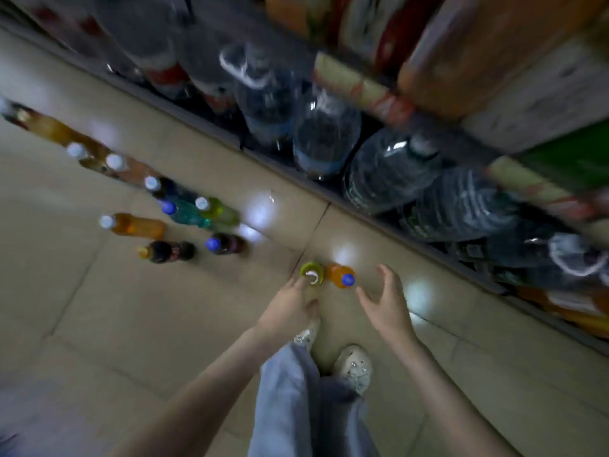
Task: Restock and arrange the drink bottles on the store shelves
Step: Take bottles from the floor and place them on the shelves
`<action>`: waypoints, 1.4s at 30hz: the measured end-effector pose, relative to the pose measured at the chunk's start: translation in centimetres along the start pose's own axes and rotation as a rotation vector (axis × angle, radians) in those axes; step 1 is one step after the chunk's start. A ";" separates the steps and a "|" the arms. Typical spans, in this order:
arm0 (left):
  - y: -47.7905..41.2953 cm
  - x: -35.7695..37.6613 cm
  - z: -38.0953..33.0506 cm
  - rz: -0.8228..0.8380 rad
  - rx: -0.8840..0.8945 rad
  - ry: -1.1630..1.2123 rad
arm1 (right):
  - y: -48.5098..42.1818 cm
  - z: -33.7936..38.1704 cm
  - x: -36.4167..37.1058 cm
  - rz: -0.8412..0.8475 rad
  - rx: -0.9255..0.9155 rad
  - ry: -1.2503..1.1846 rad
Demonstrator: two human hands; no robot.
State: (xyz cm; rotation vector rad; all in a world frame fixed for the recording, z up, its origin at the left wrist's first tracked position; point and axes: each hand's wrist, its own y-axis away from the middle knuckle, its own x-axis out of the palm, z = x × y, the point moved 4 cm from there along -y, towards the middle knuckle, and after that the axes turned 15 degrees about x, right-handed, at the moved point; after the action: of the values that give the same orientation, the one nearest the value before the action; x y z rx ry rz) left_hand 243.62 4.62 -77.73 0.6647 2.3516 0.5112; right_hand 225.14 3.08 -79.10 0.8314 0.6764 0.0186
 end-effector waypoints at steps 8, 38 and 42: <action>8.4 -19.7 -26.2 -0.143 0.470 -0.206 | 18.2 19.6 -19.8 -0.097 -0.296 0.096; 15.7 -28.9 -82.5 -0.575 1.357 -0.448 | 44.2 31.4 -65.9 -1.352 -0.594 -0.225; 14.0 -28.3 -85.6 -0.505 1.304 -0.336 | 43.9 31.4 -67.7 -1.321 -0.566 -0.151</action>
State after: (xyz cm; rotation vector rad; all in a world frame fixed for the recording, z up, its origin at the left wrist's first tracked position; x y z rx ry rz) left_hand 210.40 -16.43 4.56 0.5459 2.1493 -1.3469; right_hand 199.66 -6.35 3.13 -0.2590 0.9084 -0.9889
